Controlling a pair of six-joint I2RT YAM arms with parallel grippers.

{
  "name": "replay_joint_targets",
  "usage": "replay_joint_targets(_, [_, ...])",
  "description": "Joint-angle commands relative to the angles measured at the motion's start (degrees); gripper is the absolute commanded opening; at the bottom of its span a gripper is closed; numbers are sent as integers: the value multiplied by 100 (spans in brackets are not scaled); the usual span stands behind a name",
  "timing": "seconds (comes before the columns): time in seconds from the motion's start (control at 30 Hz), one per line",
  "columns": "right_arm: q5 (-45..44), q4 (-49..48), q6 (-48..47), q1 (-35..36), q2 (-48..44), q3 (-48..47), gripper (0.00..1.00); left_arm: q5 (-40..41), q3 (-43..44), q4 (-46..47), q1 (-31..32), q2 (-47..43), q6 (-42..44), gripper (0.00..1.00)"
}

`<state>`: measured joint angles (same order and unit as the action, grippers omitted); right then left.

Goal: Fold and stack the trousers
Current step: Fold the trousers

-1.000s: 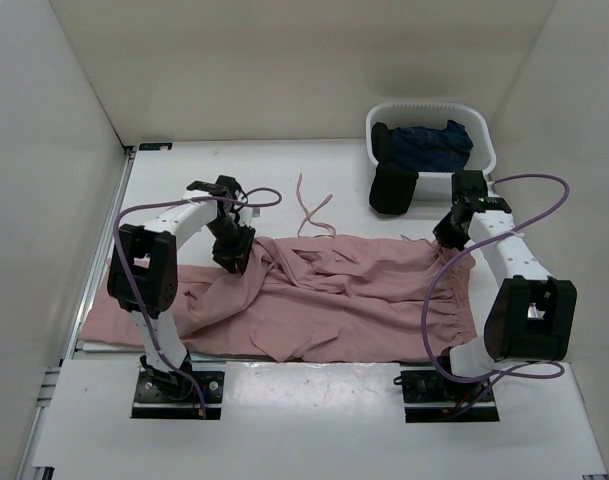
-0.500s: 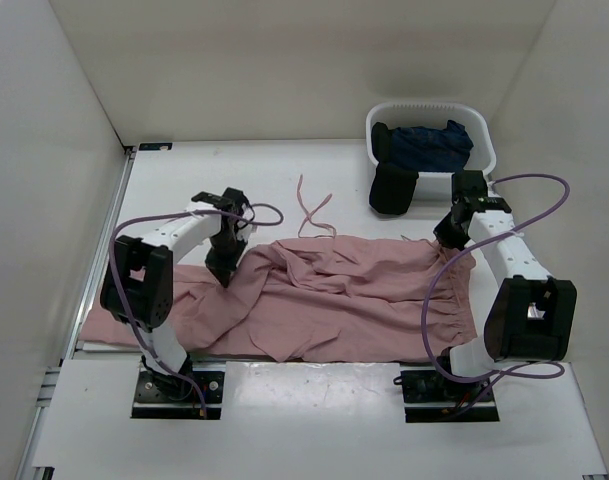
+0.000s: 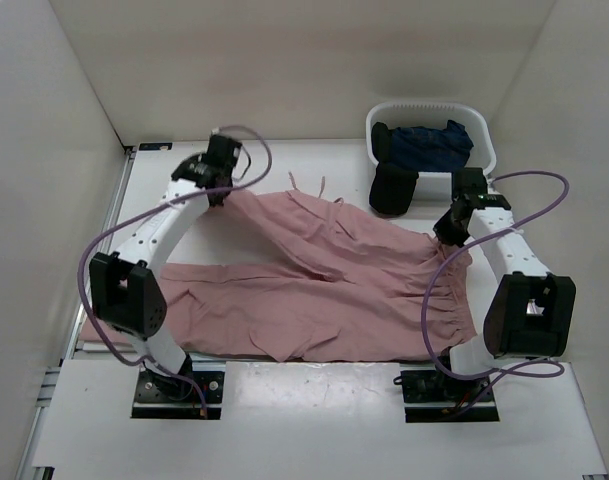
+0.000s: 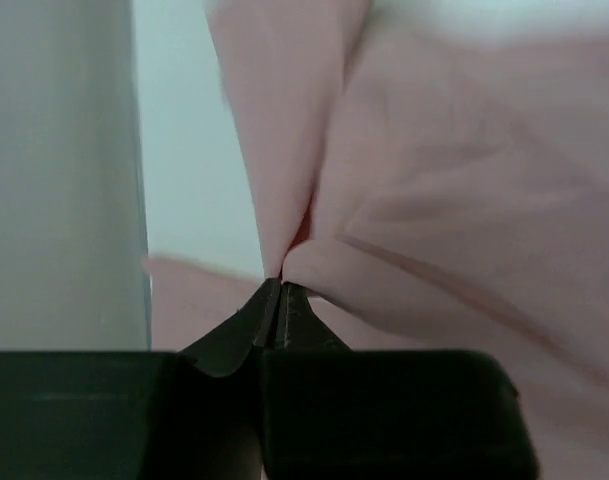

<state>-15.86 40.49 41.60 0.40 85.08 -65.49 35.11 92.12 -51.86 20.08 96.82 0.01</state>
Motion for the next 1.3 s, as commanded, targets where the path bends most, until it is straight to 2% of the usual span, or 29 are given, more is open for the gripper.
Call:
replay_joint_targets(0.0, [48, 12, 6, 4, -185, 160, 0, -126, -1737, -264, 23, -539, -1, 14])
replay_joint_targets(0.07, [48, -41, 6, 4, -185, 221, 0, -817, -2806, -264, 145, -916, -1, 14])
replay_joint_targets(0.13, [109, -41, 58, 4, -185, 326, 0, -1513, -3373, -509, 233, -1120, -1, 17])
replay_joint_targets(0.17, [109, -41, 58, 4, -185, 327, 0, -2204, -3611, -605, 295, -1286, -1, 26])
replay_joint_targets(0.2, [109, -93, 58, 4, -185, 327, 0, -2506, -3952, -720, 295, -1366, -1, 53])
replay_joint_targets(0.23, [109, -94, 58, 4, -185, 327, 0, -2701, -4060, -877, 295, -1463, -1, 65])
replay_joint_targets(0.27, [109, -94, 58, 4, -185, 327, 0, -2798, -4113, -879, 295, -1699, -1, 72])
replay_joint_targets(0.33, [109, -94, 58, 4, -132, 327, 0, -2852, -3869, -1010, 295, -1946, -1, 83])
replay_joint_targets(0.47, [57, -94, 58, 4, -132, 327, 0, -2966, -2517, -1099, 155, -2176, -1, 93])
replay_joint_targets(0.53, [56, -94, 58, 4, -132, 379, 0, -2966, -1746, -854, -231, -1862, -1, 95])
replay_joint_targets(0.6, [56, -94, 58, 4, -80, 380, 0, -2704, -1391, -634, -538, -1492, -1, 95])
replay_joint_targets(0.67, [56, -94, 58, 4, -79, 380, 0, -2317, -899, -361, -1039, -693, -1, 95])
replay_joint_targets(0.73, [56, -94, 58, 4, -26, 380, 0, -2316, -208, -360, -1408, 253, -1, 93])
replay_joint_targets(0.83, [-57, -41, 58, 4, -26, 380, 0, -2527, 436, -589, -1541, 1178, -1, 91])
replay_joint_targets(0.97, [-181, 12, 6, 4, -140, 380, 0, -2580, 518, -720, -1542, 1577, -1, 87])
replay_joint_targets(1.07, [-251, 12, 6, 4, -141, 484, 0, -2449, 28, -721, -1542, 1577, -1, 70])
replay_joint_targets(1.1, [-251, 12, 6, 4, -141, 485, 0, -2361, -113, -651, -1542, 1577, -1, 55])
replay_joint_targets(1.2, [-251, -41, 6, 4, -141, 538, 0, -2298, -492, -580, -1718, 1516, -1, 30])
replay_joint_targets(1.23, [-190, -41, 6, 4, -141, 538, 0, -2211, -545, -580, -1805, 1455, -1, 14])
replay_joint_targets(1.27, [-190, -41, 58, 4, -141, 538, 0, -2019, -598, -528, -1892, 1315, -1, 14])
